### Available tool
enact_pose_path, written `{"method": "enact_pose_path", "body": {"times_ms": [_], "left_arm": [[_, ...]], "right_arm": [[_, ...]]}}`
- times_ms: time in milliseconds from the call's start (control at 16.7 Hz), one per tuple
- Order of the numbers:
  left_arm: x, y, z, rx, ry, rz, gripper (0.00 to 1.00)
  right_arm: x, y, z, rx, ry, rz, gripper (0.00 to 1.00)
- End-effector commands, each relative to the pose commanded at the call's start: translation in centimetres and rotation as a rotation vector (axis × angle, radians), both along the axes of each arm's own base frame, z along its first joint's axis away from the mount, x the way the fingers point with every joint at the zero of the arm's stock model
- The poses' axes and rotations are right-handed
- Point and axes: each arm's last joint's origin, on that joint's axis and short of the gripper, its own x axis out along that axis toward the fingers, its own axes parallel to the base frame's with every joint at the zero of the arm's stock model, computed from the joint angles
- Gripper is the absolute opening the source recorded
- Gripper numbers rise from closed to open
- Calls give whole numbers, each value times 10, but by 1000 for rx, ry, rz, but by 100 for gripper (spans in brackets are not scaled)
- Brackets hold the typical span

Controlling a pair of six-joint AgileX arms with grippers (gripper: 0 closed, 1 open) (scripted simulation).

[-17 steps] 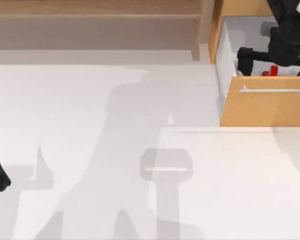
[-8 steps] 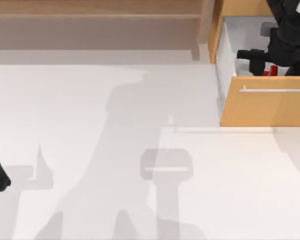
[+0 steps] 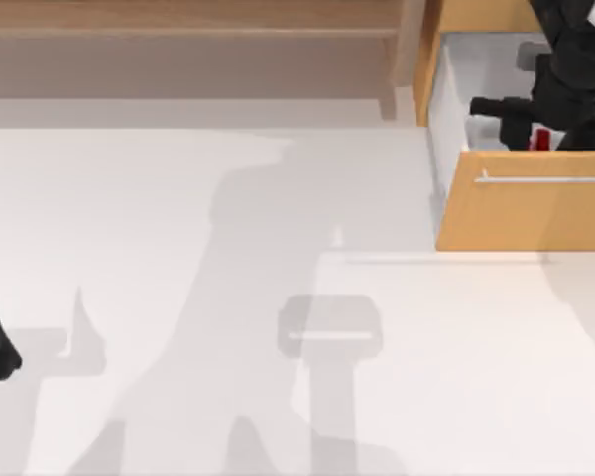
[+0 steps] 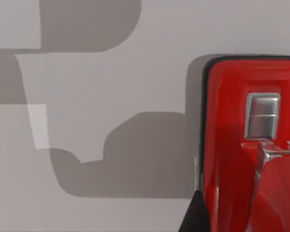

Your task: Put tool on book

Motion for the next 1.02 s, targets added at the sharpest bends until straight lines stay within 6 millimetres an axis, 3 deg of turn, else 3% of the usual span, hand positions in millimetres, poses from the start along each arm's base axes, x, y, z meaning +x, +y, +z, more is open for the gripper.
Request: {"method": "enact_pose_path", "body": {"times_ms": [360,600,840,1020], "left_arm": [[0,0,0,0,0,0,100],[0,0,0,0,0,0,100],[0,0,0,0,0,0,100],[0,0,0,0,0,0,100]], "right_arm": [[0,0,2,1,-5,-1,0],[-8,0,21,4,-20,43,0],[-23,-3,57,16,-89,138,0],[-37,-19,94,20,-194,205,0]]}}
